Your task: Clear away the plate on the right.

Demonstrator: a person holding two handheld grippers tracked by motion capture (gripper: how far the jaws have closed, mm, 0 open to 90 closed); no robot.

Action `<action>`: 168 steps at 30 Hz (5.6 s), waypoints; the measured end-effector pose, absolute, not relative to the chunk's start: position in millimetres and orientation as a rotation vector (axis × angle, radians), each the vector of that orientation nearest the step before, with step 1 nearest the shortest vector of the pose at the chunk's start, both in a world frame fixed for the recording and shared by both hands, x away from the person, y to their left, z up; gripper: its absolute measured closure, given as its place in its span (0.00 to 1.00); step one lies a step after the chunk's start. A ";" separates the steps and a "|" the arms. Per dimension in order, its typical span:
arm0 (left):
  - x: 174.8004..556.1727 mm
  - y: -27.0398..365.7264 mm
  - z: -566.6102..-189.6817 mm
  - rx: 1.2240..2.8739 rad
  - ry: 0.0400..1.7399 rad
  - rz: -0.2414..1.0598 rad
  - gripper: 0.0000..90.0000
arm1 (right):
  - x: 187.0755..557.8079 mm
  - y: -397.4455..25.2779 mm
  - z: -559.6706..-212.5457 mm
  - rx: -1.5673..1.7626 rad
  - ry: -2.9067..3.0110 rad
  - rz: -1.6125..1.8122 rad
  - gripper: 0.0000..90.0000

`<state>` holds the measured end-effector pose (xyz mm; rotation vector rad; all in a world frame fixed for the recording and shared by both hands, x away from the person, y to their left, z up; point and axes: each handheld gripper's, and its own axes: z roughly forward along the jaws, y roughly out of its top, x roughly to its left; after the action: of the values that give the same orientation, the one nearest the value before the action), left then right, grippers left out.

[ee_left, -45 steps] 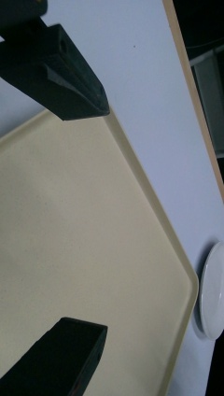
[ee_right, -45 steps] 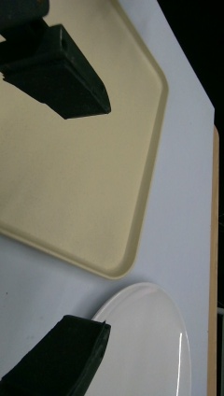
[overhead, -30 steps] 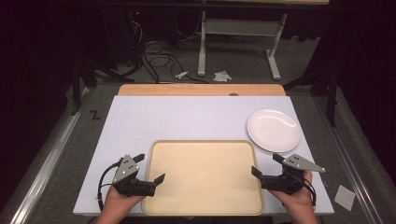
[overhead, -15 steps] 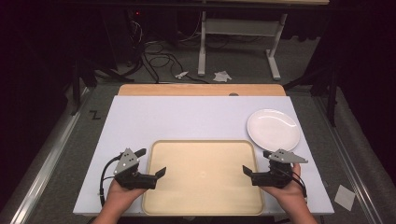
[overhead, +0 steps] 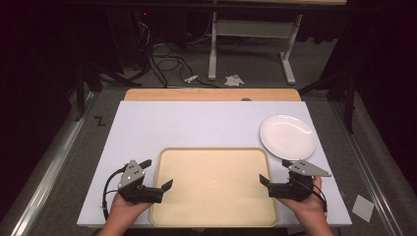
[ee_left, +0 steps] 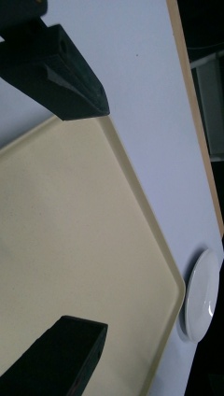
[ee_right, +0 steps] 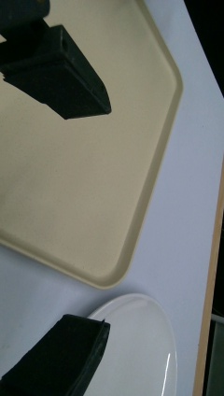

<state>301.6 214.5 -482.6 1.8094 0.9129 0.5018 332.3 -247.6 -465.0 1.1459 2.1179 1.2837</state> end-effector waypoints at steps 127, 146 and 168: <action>284.6 217.9 -486.2 1.817 0.872 0.471 0.01 | 405.6 -366.9 -508.2 2.209 1.559 1.478 0.23; 277.5 224.2 -487.2 1.815 0.871 0.480 0.01 | 415.4 -376.1 -512.7 2.389 1.378 1.544 0.43; 276.5 222.8 -488.2 1.821 0.856 0.464 0.02 | 418.3 -386.0 -521.3 2.430 1.334 1.516 0.80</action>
<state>276.5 222.8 -488.2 1.8206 0.8564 0.4639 418.3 -386.0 -521.3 2.4298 1.3337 1.5162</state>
